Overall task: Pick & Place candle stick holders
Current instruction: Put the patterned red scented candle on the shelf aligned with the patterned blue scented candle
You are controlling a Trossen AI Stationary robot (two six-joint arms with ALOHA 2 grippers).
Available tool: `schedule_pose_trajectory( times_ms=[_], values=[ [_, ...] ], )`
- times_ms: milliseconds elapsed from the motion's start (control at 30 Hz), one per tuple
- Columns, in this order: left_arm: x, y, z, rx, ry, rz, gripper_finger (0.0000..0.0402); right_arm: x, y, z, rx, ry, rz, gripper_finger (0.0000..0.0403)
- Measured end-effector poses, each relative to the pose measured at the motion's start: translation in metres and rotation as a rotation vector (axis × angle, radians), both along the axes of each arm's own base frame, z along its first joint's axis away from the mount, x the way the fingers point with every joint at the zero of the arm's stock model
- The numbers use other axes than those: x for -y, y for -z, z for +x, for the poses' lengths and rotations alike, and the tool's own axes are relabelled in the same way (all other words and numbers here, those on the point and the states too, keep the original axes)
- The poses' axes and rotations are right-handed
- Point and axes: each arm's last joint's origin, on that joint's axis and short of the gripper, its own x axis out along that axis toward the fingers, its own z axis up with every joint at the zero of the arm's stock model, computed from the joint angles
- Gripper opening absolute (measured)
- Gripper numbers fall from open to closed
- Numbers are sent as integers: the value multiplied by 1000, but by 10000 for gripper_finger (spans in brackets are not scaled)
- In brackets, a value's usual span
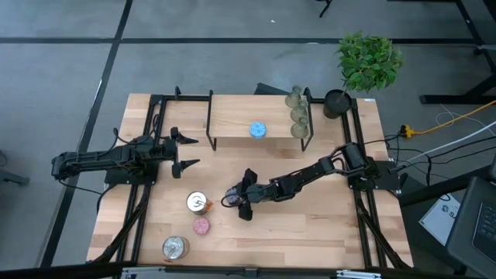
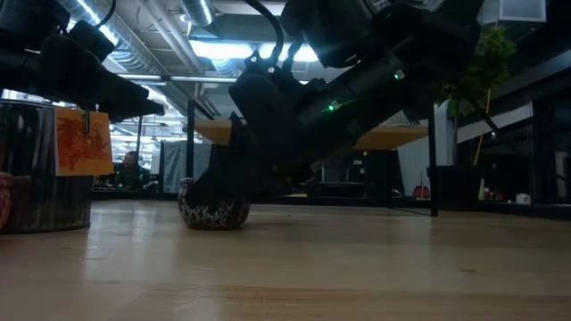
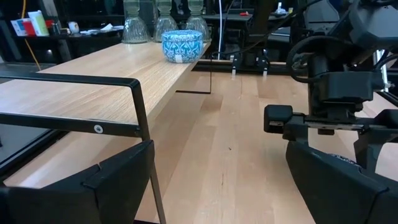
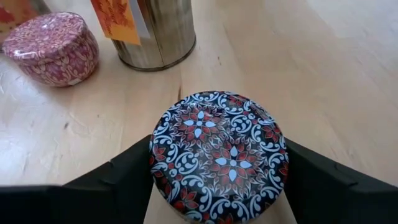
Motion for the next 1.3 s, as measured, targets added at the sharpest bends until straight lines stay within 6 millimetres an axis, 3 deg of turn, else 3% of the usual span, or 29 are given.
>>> schedule_pose_trajectory(
  times_ms=[300,567,700,833,1033,1200,1300],
  values=[
    [0,0,0,0,0,0,363,-3,-9,3,50,23,59,288],
    [0,0,0,0,0,0,363,-18,-43,14,155,108,192,288],
    [0,0,0,1,0,0,363,-25,-71,23,232,169,197,288],
    [0,0,0,2,0,0,363,-33,-101,22,203,232,190,287],
    [0,0,0,2,-1,0,363,-42,-174,7,146,364,180,287],
    [0,0,0,-1,0,0,363,-44,-201,-5,124,529,111,287],
    [0,1,1,-6,0,-1,363,-39,-204,-10,112,625,105,287]
  ],
)
